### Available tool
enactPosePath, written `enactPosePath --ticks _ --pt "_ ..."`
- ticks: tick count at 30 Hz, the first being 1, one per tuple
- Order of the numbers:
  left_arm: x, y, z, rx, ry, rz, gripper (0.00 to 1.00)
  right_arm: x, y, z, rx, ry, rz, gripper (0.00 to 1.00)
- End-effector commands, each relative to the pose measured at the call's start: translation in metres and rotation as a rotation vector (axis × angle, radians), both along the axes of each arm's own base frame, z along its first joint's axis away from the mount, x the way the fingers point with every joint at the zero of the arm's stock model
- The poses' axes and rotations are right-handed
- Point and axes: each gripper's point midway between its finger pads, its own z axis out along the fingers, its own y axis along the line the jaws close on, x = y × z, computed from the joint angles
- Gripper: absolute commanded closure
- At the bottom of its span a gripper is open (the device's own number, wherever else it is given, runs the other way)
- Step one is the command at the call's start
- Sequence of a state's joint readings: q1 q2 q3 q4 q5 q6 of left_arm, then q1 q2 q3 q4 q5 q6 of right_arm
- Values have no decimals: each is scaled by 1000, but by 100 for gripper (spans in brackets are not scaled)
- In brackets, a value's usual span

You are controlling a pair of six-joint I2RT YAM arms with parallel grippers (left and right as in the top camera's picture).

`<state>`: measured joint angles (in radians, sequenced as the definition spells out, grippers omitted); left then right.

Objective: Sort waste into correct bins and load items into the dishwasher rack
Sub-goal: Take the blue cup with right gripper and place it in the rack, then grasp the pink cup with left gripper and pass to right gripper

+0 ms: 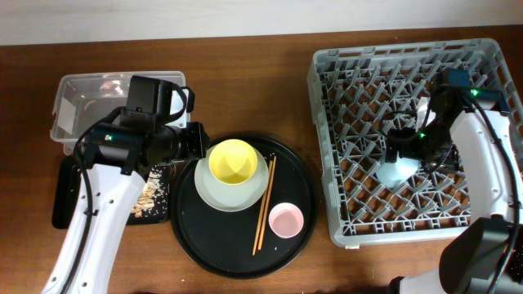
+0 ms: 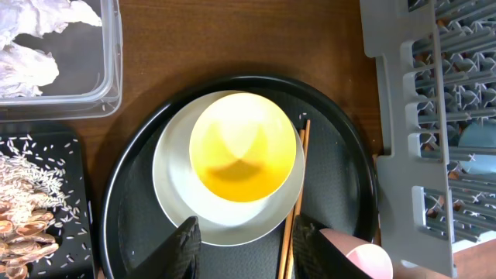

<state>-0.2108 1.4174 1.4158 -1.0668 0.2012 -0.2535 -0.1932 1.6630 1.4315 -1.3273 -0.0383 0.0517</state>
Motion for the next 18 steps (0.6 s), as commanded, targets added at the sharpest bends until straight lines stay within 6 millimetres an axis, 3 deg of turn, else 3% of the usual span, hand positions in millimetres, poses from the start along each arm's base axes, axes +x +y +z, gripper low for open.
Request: enactPosePath --ticks 1,3,6,9,11,16,18 --pt "-2 2 7 8 -23 -6 61 1 2 4 24 -9 -10 1" --pt "-6 -4 5 10 -12 -25 61 -6 6 11 36 -6 -10 1" --pt "-20 -26 -8 19 23 -101 52 -11 13 43 49 -124 -5 1" --pt "-45 -59 -39 47 106 -223 50 -21 21 79 55 -263 7 1" --pt "-67 -85 -71 82 182 -325 51 -25 28 91 76 -312 13 1" --pt "-101 -143 -126 103 299 -517 50 -25 28 90 80 -309 14 1" --pt "-111 -153 -150 138 353 -557 51 -25 28 90 80 -309 14 1"
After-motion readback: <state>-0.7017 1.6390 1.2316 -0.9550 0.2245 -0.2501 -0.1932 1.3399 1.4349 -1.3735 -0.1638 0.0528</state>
